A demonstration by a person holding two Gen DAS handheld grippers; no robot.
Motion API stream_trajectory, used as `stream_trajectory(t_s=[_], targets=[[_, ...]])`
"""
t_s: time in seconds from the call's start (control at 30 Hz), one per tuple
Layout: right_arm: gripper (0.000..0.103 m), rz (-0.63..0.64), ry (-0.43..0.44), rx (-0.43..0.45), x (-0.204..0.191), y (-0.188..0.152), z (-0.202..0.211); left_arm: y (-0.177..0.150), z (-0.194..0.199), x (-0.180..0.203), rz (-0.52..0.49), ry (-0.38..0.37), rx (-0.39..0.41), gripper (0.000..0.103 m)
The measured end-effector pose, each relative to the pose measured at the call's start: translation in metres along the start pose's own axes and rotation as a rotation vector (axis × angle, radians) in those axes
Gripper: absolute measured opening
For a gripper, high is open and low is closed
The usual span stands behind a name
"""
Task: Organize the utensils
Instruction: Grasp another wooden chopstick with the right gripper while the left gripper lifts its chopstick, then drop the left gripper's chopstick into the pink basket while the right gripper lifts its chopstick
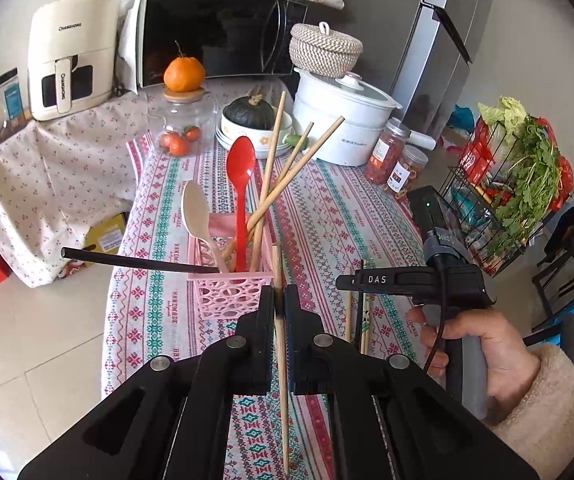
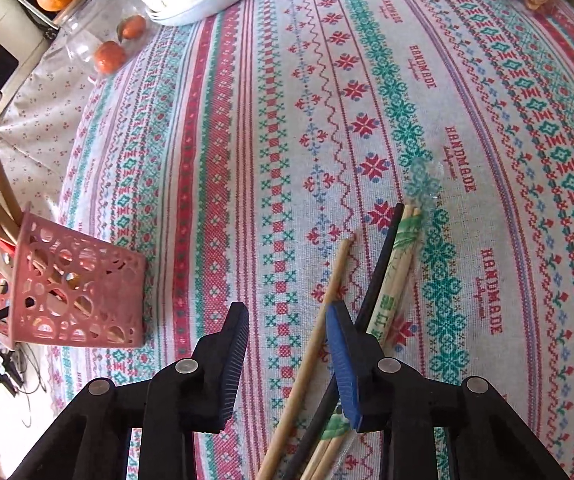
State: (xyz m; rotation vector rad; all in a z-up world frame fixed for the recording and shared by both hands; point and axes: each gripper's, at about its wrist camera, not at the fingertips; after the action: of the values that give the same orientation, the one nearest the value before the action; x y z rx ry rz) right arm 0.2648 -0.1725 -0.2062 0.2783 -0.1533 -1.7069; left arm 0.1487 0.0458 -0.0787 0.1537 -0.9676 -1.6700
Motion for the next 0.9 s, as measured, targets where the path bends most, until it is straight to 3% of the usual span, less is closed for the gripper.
stream_trajectory(t_s=[0.2,0.3,0.33,0.57,0.9], targets=[[0.026,0.079,-0.125,0.000,-0.015,-0.004,-0.013,-0.001,0.001,-0.005,0.012,0.000,0.001,0.005],[0.011,0.107,-0.172,0.025,-0.021,-0.006,-0.014,-0.001,0.000,-0.004,0.011,0.002,0.001,0.005],[0.010,0.103,-0.173,0.034,-0.020,-0.007,-0.014,0.000,0.000,-0.003,0.011,0.003,0.001,0.005],[0.007,0.056,-0.071,0.071,-0.010,-0.014,0.002,0.000,0.002,-0.001,0.023,0.018,0.007,0.005],[0.006,0.077,0.067,0.282,-0.006,-0.040,0.087,0.000,0.022,0.014,-0.005,0.024,0.054,0.004]])
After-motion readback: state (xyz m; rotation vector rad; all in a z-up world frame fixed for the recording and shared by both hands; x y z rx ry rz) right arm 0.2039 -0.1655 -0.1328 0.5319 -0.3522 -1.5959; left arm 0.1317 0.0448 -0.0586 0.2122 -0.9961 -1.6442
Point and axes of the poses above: each gripper's, at about its wrist camera, not at the fingertips, and z roughly against the way its jaws point, x to its right, y to its top, and after that the axes turned 14 degrees about -y, right-handed
